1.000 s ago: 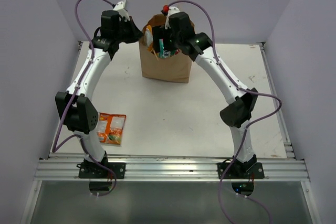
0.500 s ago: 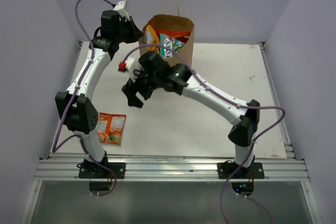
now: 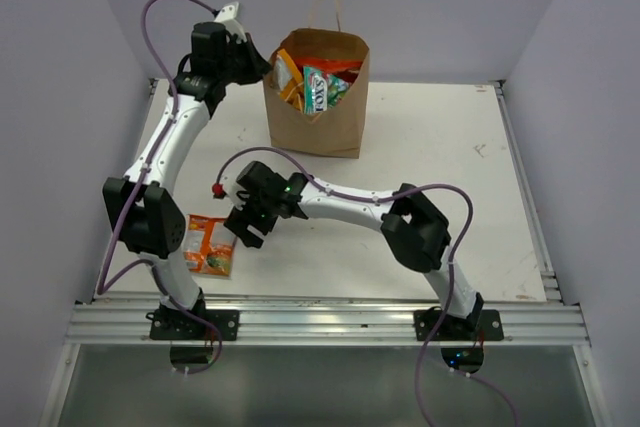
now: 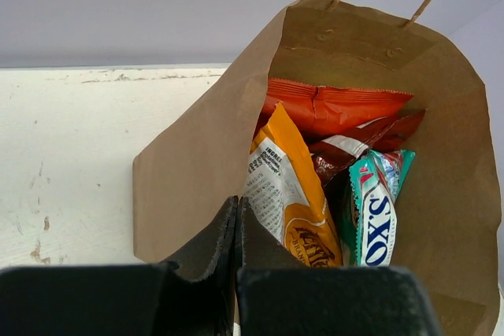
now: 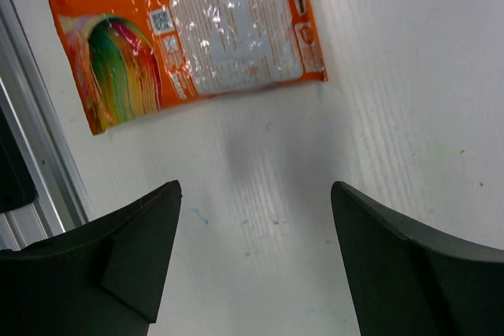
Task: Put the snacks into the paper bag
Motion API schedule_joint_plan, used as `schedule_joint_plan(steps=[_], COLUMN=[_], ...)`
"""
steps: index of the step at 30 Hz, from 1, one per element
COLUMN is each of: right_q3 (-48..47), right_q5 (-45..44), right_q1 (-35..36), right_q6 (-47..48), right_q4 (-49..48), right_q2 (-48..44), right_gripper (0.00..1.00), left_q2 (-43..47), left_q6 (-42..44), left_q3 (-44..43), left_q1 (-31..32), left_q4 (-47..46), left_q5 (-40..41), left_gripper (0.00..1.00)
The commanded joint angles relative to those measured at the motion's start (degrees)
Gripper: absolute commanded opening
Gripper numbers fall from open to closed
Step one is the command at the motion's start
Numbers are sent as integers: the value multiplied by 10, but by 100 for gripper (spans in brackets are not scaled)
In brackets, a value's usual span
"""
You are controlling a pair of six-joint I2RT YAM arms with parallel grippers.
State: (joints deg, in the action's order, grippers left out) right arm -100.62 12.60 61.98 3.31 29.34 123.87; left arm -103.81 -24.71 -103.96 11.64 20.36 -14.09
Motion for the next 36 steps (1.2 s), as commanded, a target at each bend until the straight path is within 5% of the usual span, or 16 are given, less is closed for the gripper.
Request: schedule_joint_plan(steps=[1, 10, 24, 27, 29, 33, 36], right_q3=[58, 80, 34, 54, 56, 72, 93], right_q5=[-30, -36, -76, -114, -143, -176, -200], right_q1=[6, 28, 50, 57, 59, 60, 60], right_q6=[-56, -128, -119, -108, -103, -100, -96], right_q4=[-185, -354, -307, -273, -240, -211, -206], right_q2=[-65, -25, 111, 116, 128, 141, 136], right_gripper=[81, 83, 82, 60, 24, 0, 0], left_q2=[39, 40, 42, 41, 40, 41, 42], left_q6=[6, 1, -3, -4, -6, -6, -5], left_q3=[10, 20, 11, 3, 1, 3, 3], left_q1=[-6, -4, -3, -4, -3, -3, -3], left_q4=[-34, -33, -31, -32, -32, -32, -31], left_q5=[4, 5, 5, 4, 3, 3, 3], left_gripper=[0, 0, 0, 0, 0, 0, 0])
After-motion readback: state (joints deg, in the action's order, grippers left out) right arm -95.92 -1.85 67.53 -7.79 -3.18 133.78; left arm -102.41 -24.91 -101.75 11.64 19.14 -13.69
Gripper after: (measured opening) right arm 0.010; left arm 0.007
